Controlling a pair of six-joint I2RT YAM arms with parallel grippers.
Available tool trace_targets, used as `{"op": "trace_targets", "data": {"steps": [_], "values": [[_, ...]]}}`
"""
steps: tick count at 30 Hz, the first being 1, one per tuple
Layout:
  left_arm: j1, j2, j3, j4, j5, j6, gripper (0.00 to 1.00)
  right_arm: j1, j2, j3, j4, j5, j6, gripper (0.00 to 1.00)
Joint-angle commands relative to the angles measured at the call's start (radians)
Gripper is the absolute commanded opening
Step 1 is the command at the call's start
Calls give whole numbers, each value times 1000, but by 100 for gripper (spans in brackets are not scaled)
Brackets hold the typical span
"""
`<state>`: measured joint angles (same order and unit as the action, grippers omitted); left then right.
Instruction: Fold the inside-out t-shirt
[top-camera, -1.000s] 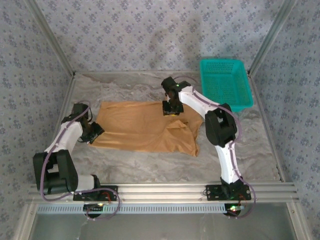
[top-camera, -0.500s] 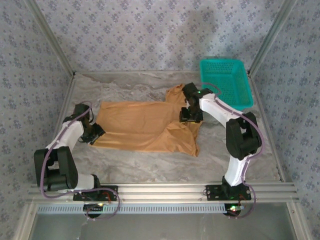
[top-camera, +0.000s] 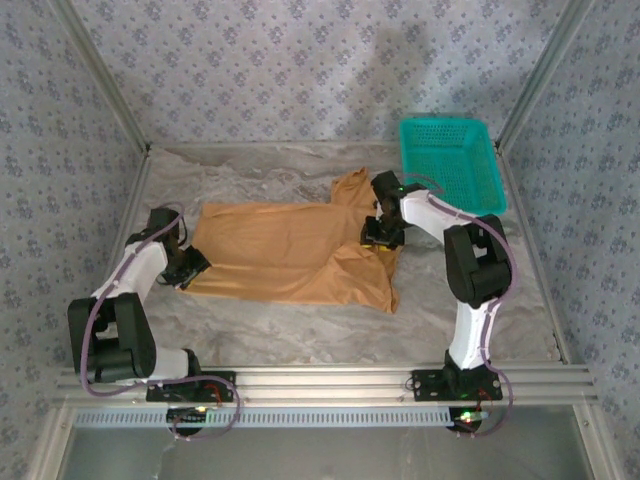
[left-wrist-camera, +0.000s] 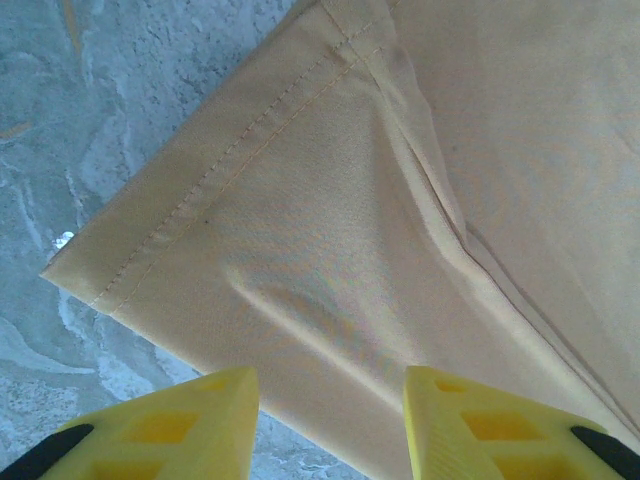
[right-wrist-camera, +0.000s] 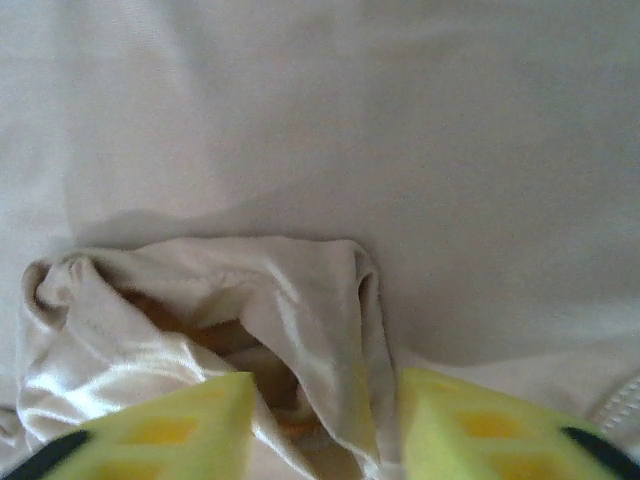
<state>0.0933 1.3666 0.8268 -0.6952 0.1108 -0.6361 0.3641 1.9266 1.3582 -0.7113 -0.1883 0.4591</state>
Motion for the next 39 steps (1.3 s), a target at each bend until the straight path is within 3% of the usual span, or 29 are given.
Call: {"op": "trace_targets", "data": {"steps": [1,4,11,17,20,22,25,30,39], "values": [[3,5,14,-10,-10,13,42,-5,12,24,-2,-25,18,23],[3,11,18,-10,-13,15,42,-5,5,54,-33,-25,25,6],[3,25,11,2,-10,15,42,-14,19,149,-106,-29,61,5],[2,20,-2,11,-7,10,42,-29,151,291,-136,-68,84,5],[2,19,-10,10,-5,8,42,-27,204,368,-144,-93,104,18],[3,19,-13,10,-3,8,42,-32,222,412,-164,-101,122,45],[3,17,-11,10,-4,9,42,-30,201,441,-195,-53,120,66],[2,5,-14,10,5,-2,42,-11,52,326,-196,21,108,68],[4,31,-31,88,49,-22,42,156,-307,-236,-21,-4,211,68]]}}
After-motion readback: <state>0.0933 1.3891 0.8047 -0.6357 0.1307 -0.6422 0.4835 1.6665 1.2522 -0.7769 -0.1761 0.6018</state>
